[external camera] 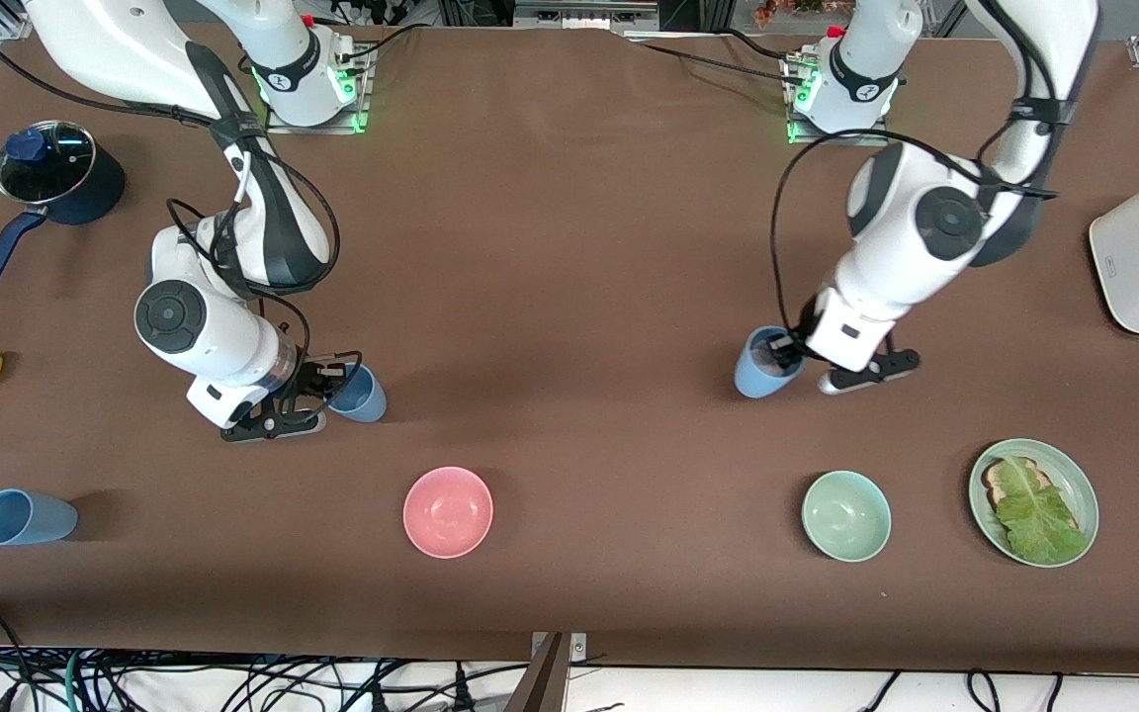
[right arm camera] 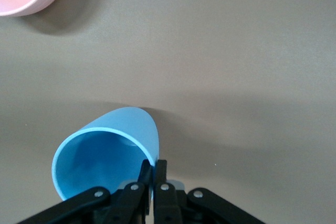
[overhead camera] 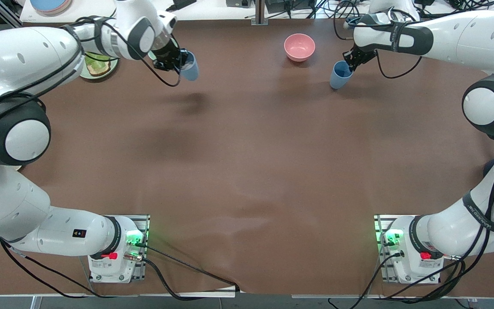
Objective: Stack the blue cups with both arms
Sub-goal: 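Carry the tissue-filled blue cup with the left gripper toward the table middle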
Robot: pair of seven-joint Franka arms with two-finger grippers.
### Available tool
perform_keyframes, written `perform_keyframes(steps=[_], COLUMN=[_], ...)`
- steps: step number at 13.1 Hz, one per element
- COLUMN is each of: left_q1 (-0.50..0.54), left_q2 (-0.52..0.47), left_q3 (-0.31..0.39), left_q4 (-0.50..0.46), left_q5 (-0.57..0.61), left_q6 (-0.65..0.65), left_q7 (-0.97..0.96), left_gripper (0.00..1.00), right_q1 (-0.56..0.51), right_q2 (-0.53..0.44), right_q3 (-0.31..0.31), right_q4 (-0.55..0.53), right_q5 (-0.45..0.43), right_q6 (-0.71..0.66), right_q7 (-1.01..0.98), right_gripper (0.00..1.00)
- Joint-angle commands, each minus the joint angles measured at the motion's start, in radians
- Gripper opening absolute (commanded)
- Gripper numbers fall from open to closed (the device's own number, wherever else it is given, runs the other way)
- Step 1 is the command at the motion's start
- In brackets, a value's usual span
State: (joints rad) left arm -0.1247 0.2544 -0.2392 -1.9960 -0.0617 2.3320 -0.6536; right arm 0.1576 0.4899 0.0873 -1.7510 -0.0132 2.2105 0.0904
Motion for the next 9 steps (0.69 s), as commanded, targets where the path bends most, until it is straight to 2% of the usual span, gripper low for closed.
perform_keyframes(steps=[1, 4, 7, 9], left_q1=[-0.093, -0.189, -0.268, -0.289], left_q2=[-0.017, -0.004, 0.025, 0.06], left_q3=[0.009, 0.009, 0.005, -0.037], left_q4=[0.005, 0.006, 0.008, 0.01], left_q5=[0.037, 0.042, 0.193, 0.262], left_q6=[-0.022, -0.02, -0.016, -0.01], left_q7=[-0.164, -0.299, -0.482, -0.584], left_gripper=[0.0, 0.0, 0.0, 0.0], right_q1=[-0.006, -0.006, -0.006, -0.006], right_q2=[-0.013, -0.013, -0.013, -0.013], right_q3=[0.003, 0.003, 0.003, 0.003], right_q4=[0.002, 0.002, 0.002, 0.002], right_q5=[-0.01, -0.01, -0.01, -0.01], right_q6=[-0.006, -0.008, -0.008, -0.008], right_q7=[-0.005, -0.005, -0.005, -0.005], right_gripper=[0.0, 0.0, 0.0, 0.0])
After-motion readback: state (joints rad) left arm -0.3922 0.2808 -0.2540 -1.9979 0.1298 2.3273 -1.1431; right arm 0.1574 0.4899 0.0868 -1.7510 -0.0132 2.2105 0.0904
